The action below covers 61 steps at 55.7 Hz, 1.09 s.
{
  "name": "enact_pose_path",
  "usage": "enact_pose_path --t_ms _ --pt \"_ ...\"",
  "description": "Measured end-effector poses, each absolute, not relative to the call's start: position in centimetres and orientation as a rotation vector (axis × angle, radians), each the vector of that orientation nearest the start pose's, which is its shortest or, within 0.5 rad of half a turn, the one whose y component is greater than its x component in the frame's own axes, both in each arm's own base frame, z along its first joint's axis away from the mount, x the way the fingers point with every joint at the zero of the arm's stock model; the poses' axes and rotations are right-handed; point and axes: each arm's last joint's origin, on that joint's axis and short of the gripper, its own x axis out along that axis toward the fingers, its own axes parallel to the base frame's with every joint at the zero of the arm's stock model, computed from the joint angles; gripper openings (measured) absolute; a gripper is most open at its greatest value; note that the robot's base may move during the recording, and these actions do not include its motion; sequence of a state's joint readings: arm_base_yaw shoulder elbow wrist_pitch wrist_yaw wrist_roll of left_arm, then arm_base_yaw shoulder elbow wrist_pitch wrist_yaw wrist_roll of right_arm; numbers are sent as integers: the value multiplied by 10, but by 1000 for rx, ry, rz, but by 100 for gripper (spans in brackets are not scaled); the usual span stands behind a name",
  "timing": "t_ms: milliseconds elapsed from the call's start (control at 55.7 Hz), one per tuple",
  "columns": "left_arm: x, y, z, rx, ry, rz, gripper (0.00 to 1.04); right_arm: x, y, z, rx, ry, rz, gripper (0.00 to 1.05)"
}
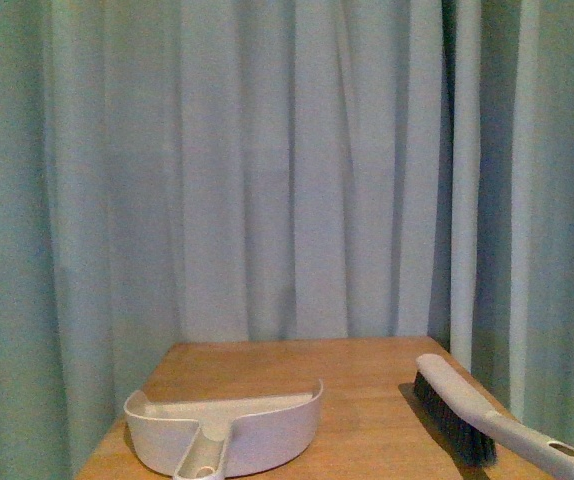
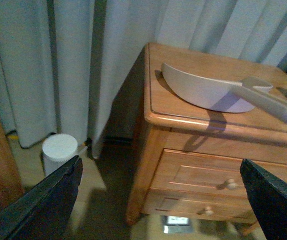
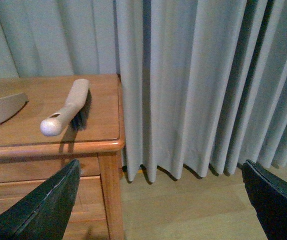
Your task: Clean up trash
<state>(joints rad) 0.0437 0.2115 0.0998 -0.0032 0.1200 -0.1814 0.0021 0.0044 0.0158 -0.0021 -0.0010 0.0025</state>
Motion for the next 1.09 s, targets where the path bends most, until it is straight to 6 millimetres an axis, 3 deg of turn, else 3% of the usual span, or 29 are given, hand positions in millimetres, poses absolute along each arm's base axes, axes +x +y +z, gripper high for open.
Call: enact_pose_path --t_ms 90,215,323,467,736,897,1095 --pt "134 0 231 -230 168 -57 97 97 0 168 2 -9 3 97" --pt "165 -13 272 -207 282 -81 97 97 0 168 2 -9 3 97" --pt "193 -43 305 -164 399 -153 97 97 0 168 2 -9 3 97" --pt "225 -91 330 -99 473 -204 97 97 0 168 2 -9 3 97" --pt "275 -176 314 -19 582 -233 97 97 0 168 2 -9 3 97" --pt "295 -190 292 13 629 -176 97 97 0 168 2 -9 3 97" --pt "310 -193 271 40 679 -141 97 97 0 168 2 -9 3 97"
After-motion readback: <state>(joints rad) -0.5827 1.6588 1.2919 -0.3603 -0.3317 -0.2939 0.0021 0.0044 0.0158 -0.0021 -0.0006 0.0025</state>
